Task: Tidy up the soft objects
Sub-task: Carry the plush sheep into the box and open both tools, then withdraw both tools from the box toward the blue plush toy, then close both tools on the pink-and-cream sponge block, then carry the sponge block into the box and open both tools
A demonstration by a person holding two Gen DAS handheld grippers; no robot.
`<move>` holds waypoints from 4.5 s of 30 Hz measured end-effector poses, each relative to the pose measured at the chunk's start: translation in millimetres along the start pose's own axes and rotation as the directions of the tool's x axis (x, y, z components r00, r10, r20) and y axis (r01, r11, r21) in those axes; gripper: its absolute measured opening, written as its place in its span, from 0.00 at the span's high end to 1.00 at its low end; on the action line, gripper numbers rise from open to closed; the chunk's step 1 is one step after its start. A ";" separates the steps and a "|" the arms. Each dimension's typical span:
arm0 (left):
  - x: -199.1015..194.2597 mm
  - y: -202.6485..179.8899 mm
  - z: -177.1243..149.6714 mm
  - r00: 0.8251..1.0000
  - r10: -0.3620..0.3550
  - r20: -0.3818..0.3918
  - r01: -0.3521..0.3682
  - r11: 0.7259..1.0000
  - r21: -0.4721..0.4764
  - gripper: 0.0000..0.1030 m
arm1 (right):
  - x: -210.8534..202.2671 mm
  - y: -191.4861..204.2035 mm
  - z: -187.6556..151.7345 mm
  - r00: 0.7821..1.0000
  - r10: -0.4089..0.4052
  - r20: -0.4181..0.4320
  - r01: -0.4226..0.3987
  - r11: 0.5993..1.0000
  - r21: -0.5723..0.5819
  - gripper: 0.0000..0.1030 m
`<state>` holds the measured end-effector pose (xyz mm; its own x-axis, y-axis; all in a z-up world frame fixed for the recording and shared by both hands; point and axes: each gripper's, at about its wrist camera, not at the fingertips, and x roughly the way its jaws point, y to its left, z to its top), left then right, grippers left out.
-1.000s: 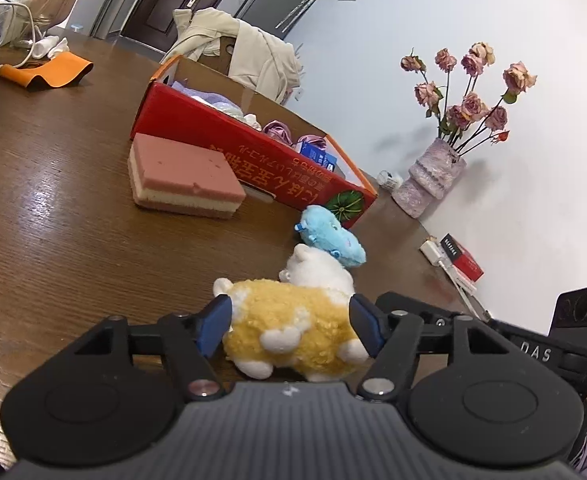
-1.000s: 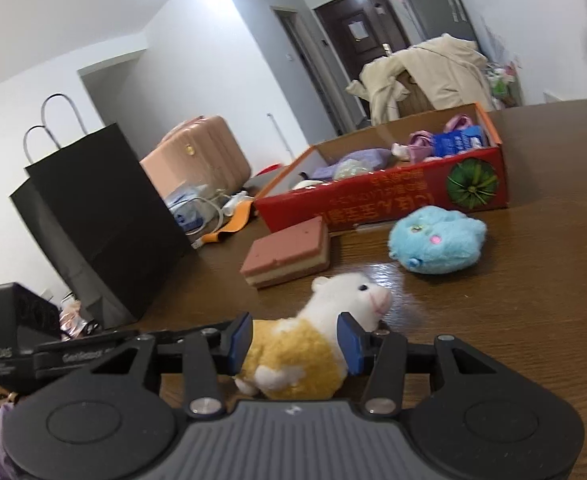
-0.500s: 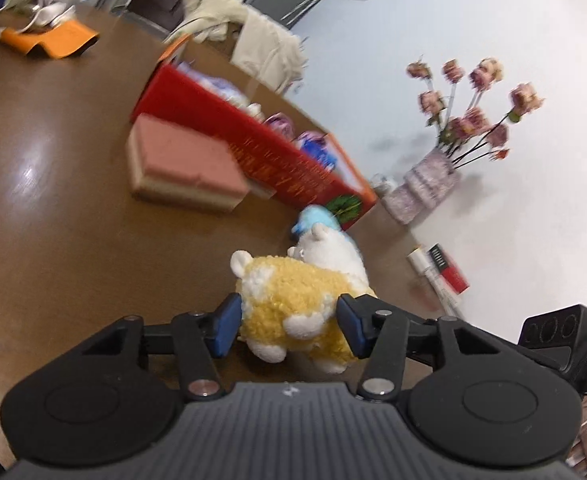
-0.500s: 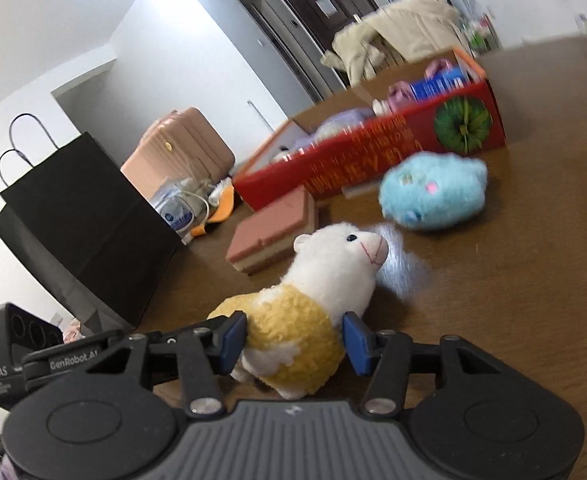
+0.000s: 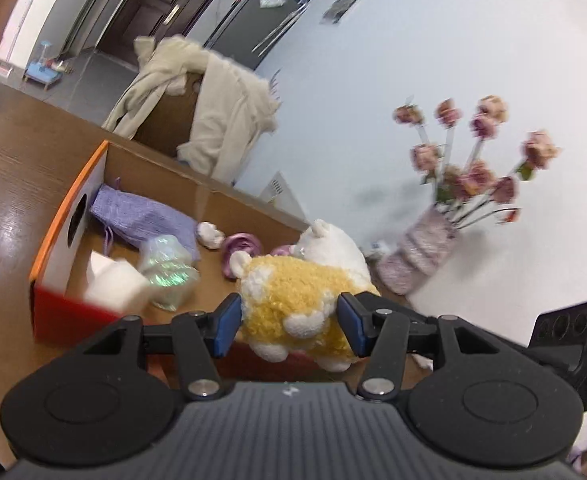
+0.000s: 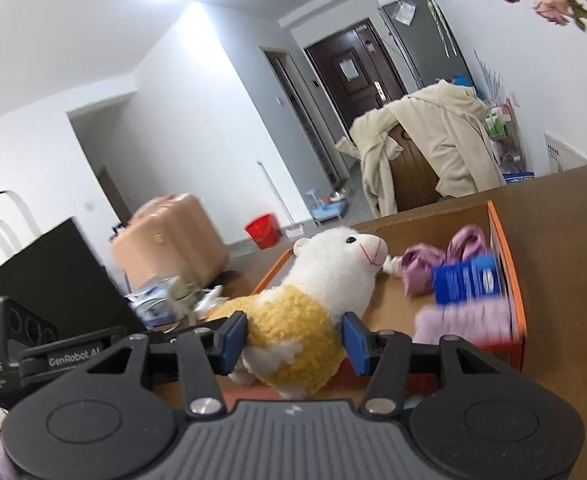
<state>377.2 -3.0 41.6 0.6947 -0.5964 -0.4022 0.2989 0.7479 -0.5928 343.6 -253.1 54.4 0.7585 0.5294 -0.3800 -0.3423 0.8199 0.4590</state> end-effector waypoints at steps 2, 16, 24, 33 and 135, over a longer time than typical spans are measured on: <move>20.7 12.6 9.0 0.999 0.031 -0.038 -0.031 0.999 -0.010 0.49 | 28.2 -14.6 16.7 0.999 -0.012 -0.044 0.013 1.000 0.025 0.50; 0.9 27.8 10.2 0.985 0.170 0.019 -0.171 0.977 0.131 0.31 | 141.2 -38.1 2.2 0.958 -0.062 -0.281 0.058 0.998 -0.020 0.48; -49.0 13.1 -6.1 0.973 0.222 0.058 -0.229 0.956 0.180 0.27 | 71.6 -29.3 15.5 0.982 -0.097 -0.163 0.087 0.994 -0.072 0.45; -101.7 -8.9 -51.2 0.936 0.328 0.125 -0.349 0.911 0.220 0.20 | -42.8 -17.7 -6.9 0.985 -0.170 -0.020 0.167 0.981 -0.100 0.33; 46.6 -27.8 44.1 0.996 -0.039 0.075 0.030 0.992 0.124 0.50 | -21.3 -13.6 15.0 0.973 -0.106 0.206 0.129 0.986 -0.105 0.68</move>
<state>430.2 -38.7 70.1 0.7296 -0.6017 -0.3250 0.3984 0.7602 -0.5131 340.4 -278.9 68.3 0.8883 0.3834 -0.2528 -0.2977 0.8999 0.3188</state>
